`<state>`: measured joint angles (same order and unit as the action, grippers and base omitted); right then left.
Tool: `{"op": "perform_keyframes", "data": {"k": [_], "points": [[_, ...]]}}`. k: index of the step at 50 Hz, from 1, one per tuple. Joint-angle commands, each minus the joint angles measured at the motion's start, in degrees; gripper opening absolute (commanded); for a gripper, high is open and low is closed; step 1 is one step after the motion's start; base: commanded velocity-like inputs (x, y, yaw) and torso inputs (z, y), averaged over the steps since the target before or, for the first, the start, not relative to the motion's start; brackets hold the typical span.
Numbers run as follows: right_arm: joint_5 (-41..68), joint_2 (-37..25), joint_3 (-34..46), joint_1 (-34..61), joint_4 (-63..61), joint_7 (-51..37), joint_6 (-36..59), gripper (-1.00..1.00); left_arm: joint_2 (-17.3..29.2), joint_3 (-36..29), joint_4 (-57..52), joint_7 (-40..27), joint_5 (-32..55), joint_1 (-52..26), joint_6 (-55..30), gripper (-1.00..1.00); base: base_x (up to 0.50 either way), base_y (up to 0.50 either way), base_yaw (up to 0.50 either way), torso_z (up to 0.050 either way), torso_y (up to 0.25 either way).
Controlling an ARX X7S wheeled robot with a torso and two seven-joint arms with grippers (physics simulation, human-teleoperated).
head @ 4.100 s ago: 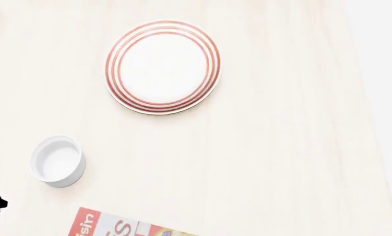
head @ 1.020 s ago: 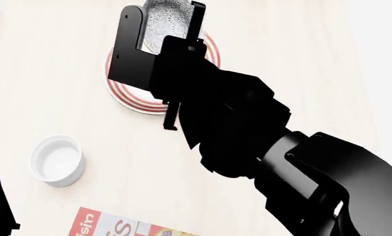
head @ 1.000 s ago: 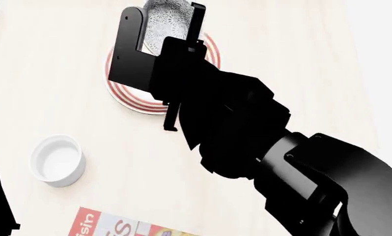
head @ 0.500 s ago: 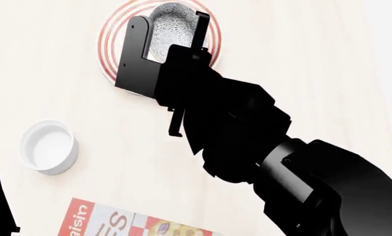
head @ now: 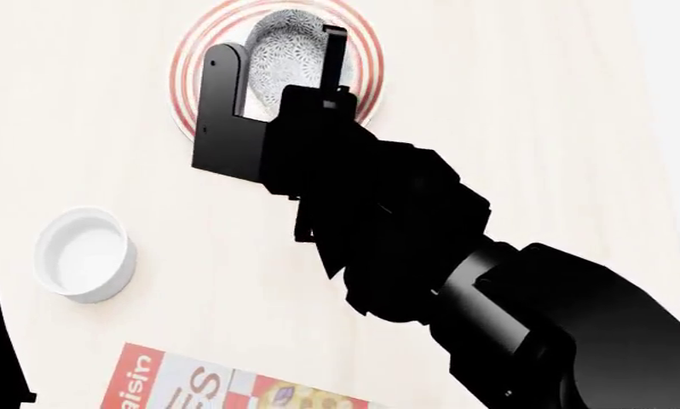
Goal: Pick the akita bowl on the cookies box and place it on the plate.
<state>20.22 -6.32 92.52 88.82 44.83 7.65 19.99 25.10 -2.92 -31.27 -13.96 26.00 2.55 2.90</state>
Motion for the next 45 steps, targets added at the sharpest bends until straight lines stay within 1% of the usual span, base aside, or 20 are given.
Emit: {"op": "perform_keyframes", "data": {"k": [1,7,8,25,31,35,41,45], "points": [[-4.0,0.9,2.2,0.8,0.4,-0.2,0.1,-1.00,0.1,-0.1,0.2,0.0,0.2,0.0,0.1,1.00,0.00,0.00,0.00,0.000,0.000],[-4.8,0.8,2.6,1.0,-0.2,-1.0,0.3,-1.00,0.2,-0.1,0.0,-0.1,0.3,0.1,0.1,1.00,0.00,0.00,0.00,0.000,0.000],[-5.0,0.8,2.6,1.1,-0.2,-1.3,0.2,1.00,0.2,-0.1,0.0,-0.1,0.3,0.1,0.1,1.00,0.00,0.00,0.00,0.000,0.000],[-3.0,-3.4,0.7,5.4,-9.0,-0.1,4.8,1.00,0.4,-0.2,-0.4,-0.4,0.4,0.1,0.1,1.00,0.00,0.00,0.00,0.000,0.000],[-2.1,-6.1,0.0,6.6,-13.9,-0.1,6.8,1.00,0.5,-0.3,-0.7,-0.6,0.3,0.1,-0.1,1.00,0.00,0.00,0.00,0.000,0.000],[-1.0,-8.8,-0.8,7.4,-18.9,-0.5,9.0,1.00,0.8,-0.2,-1.1,-0.9,0.3,0.0,-0.4,1.00,0.00,0.00,0.00,0.000,0.000],[0.8,-14.3,-1.8,8.8,-29.6,-1.6,13.1,1.00,1.0,-0.2,-1.7,-1.2,0.3,0.1,-0.6,1.00,0.00,0.00,0.00,0.000,0.000],[2.3,-19.3,-2.4,9.8,-39.0,-2.6,16.2,1.00,1.1,-0.3,-2.3,-1.3,0.2,0.2,-0.8,1.00,0.00,0.00,0.00,0.000,0.000]]}}
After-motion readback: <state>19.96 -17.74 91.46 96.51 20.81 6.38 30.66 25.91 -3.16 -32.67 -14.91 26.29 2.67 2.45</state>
